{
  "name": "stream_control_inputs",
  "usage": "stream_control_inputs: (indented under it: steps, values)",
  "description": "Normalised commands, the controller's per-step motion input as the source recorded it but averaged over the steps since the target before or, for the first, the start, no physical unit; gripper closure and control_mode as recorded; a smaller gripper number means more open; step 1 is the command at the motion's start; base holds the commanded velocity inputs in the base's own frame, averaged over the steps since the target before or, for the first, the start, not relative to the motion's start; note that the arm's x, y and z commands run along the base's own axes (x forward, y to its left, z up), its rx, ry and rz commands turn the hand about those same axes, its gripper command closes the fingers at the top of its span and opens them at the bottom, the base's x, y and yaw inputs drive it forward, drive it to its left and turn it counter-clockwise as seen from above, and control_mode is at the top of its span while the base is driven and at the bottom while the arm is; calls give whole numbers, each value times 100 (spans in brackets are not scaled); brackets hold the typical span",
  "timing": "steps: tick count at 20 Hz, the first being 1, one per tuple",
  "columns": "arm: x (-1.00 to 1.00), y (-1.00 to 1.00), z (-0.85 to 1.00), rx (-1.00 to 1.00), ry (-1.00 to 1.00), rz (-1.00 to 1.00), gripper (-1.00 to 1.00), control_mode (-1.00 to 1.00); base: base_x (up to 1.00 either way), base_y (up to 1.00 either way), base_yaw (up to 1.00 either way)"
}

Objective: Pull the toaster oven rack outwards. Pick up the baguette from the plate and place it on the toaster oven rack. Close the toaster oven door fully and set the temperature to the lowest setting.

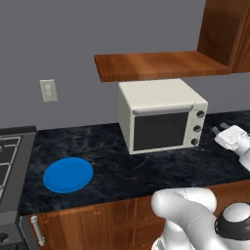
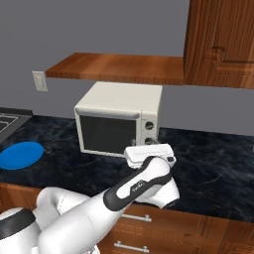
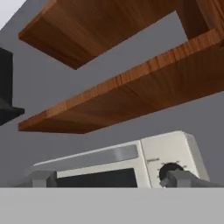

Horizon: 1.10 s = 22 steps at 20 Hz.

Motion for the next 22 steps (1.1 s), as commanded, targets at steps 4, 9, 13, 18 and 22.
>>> stream_control_inputs:
  steps: [4, 9, 13, 18, 22]
  values:
    - [-12, 0, 29, 0, 17, -39, -100, -100, 0, 0, 0]
    - [0, -3, 26, 2, 19, -12, -100, -100, 0, 0, 0]
    - [0, -7, 8, 6, 7, 3, -100, -100, 0, 0, 0]
    - [10, 0, 0, 1, 29, 1, -100, -100, 0, 0, 0]
    - [7, -5, 0, 1, 26, 0, -100, -100, 0, 0, 0]
